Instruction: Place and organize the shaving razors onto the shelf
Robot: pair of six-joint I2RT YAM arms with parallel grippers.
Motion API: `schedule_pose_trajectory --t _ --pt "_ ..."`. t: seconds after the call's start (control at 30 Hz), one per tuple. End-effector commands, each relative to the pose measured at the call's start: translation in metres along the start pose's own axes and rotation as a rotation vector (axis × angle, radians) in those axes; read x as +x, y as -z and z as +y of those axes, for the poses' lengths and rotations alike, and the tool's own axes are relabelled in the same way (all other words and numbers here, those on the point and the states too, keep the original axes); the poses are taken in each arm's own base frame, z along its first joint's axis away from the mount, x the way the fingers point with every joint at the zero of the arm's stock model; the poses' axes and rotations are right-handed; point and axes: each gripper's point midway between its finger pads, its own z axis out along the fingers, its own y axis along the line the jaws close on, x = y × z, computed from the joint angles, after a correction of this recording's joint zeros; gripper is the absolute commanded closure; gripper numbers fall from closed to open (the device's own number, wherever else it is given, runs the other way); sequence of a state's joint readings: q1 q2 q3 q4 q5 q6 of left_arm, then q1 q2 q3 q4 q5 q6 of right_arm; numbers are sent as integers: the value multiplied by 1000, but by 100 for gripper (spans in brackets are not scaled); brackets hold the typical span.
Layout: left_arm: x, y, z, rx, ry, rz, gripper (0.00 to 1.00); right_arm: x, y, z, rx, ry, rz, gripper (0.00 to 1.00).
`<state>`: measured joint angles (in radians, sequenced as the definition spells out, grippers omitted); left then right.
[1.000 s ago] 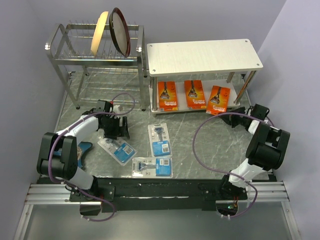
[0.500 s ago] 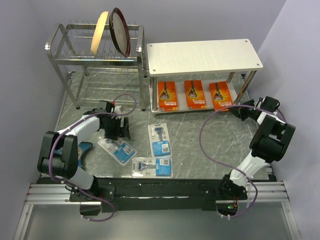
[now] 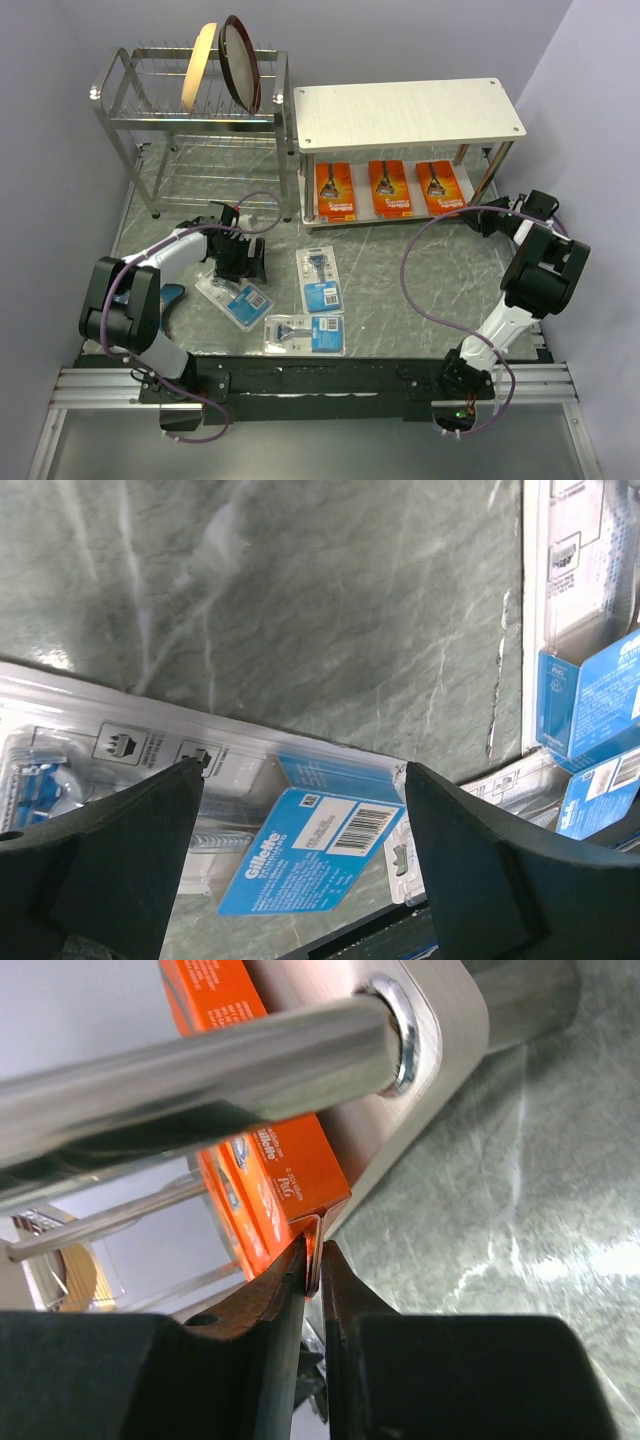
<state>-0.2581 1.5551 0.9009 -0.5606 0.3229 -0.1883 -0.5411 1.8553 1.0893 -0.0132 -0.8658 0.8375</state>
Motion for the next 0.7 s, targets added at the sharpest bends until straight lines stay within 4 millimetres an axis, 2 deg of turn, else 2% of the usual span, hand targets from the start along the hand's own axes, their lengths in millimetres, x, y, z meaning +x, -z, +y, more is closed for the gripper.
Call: schedule_pose_trajectory --t 0.0,0.17,0.43,0.53,0.57,0.67 --pt "-12 2 -8 8 -60 -17 12 -13 -5 14 -50 23 -17 81" --pt "-9 -2 -13 16 -88 1 11 -12 -10 15 -50 20 -11 81" --pt "-10 -1 -18 7 -126 -1 9 2 -22 16 -51 1 19 80" --pt "-9 -1 -20 13 -136 1 7 2 -18 17 -38 3 10 67" --pt "-10 0 -20 16 -141 1 7 0 -14 19 -39 14 2 59" --pt "-14 2 -21 15 -165 -14 4 4 3 26 -23 53 -5 46"
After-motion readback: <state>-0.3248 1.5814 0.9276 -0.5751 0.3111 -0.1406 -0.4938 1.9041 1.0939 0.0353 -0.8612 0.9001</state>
